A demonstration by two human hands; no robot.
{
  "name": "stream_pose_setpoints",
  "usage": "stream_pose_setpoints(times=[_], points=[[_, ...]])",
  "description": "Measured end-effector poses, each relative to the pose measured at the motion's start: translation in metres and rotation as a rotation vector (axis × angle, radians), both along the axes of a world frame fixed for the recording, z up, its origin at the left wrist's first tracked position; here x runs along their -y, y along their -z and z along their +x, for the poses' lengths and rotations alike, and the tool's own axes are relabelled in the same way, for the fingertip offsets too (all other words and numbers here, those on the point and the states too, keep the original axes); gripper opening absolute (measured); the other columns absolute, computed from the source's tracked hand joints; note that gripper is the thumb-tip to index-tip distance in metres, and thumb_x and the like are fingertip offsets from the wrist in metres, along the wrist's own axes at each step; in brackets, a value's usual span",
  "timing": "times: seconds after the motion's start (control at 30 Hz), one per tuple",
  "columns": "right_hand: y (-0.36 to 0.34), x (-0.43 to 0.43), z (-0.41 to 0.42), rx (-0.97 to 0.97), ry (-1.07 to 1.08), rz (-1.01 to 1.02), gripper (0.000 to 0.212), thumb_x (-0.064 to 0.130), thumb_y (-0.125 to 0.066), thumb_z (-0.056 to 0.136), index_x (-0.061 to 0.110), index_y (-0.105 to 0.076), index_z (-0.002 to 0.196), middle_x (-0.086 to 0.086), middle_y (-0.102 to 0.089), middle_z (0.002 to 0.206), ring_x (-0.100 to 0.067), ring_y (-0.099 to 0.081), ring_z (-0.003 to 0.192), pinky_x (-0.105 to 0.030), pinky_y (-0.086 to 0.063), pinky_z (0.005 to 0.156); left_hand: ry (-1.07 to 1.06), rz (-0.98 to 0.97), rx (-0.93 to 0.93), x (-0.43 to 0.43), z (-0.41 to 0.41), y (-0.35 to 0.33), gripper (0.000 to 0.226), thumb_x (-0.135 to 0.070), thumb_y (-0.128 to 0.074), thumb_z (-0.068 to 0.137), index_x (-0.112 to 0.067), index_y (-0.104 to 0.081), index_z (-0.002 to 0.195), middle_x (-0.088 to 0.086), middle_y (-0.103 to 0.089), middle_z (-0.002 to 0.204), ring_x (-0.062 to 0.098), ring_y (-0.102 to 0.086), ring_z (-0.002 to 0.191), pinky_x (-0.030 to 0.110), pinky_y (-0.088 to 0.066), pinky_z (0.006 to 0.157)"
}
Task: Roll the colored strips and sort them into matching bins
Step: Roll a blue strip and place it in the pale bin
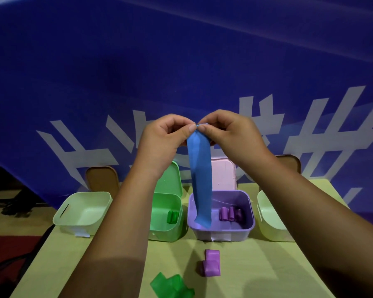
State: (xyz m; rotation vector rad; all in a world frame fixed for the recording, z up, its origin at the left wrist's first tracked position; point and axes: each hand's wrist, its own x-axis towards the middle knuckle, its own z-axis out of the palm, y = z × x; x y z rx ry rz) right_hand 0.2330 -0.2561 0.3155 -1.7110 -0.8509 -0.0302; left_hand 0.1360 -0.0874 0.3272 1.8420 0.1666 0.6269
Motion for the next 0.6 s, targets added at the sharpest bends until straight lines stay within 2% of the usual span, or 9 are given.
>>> stream_pose_setpoints(times=[0.2, 0.33, 0.43, 0.5, 0.6], points=[[-0.0045, 0.0016, -0.0036, -0.141, -0.048, 0.079, 0.012, 0.021, -0.072, 0.102, 0.011, -0.079, 0.106, 0.0, -0.079, 0.088, -0.014, -0.076, 0.081, -0.019, -0.059, 0.067, -0.019, 0.006, 0.007, 0.0022, -0.0013, -0.0031, 0.004, -0.013, -0.079, 0.098, -0.015, -0.081, 0.101, 0.0, -0.08, 0.091, 0.008, -0.074, 0.085, 0.024, -0.059, 0.077], [-0.007, 0.0017, -0.0058, -0.183, -0.045, 0.101, 0.011, 0.018, -0.071, 0.103, 0.011, -0.079, 0.106, -0.003, -0.08, 0.09, -0.019, -0.075, 0.081, -0.022, -0.061, 0.069, -0.012, 0.005, 0.025, 0.004, -0.0002, -0.0054, 0.006, -0.007, -0.078, 0.096, -0.008, -0.079, 0.102, -0.005, -0.078, 0.084, 0.0, -0.069, 0.075, 0.014, -0.052, 0.067], [-0.0083, 0.0018, -0.0074, -0.2, -0.039, 0.121, 0.009, 0.016, -0.072, 0.102, 0.012, -0.079, 0.106, -0.006, -0.08, 0.092, -0.027, -0.074, 0.085, -0.033, -0.064, 0.074, -0.009, -0.029, 0.015, 0.0033, 0.001, -0.0054, 0.009, -0.004, -0.078, 0.095, -0.008, -0.08, 0.103, -0.007, -0.077, 0.08, -0.002, -0.067, 0.071, 0.012, -0.05, 0.064], [-0.0086, 0.0019, -0.0084, -0.216, -0.037, 0.134, 0.01, 0.015, -0.072, 0.102, 0.011, -0.079, 0.107, -0.009, -0.079, 0.095, -0.031, -0.073, 0.091, -0.04, -0.063, 0.08, -0.004, -0.066, 0.006, 0.0035, 0.001, -0.0052, 0.01, -0.005, -0.079, 0.094, -0.012, -0.081, 0.101, -0.004, -0.078, 0.083, 0.001, -0.069, 0.074, 0.015, -0.052, 0.067], [-0.0077, 0.0018, -0.0093, -0.25, -0.036, 0.144, 0.008, 0.014, -0.073, 0.1, 0.012, -0.079, 0.106, -0.011, -0.078, 0.097, -0.022, -0.073, 0.088, -0.041, -0.062, 0.085, 0.005, -0.154, -0.003, 0.0033, 0.002, -0.0024, 0.015, -0.005, -0.08, 0.093, -0.017, -0.083, 0.101, 0.005, -0.082, 0.095, 0.017, -0.076, 0.092, 0.031, -0.061, 0.084]])
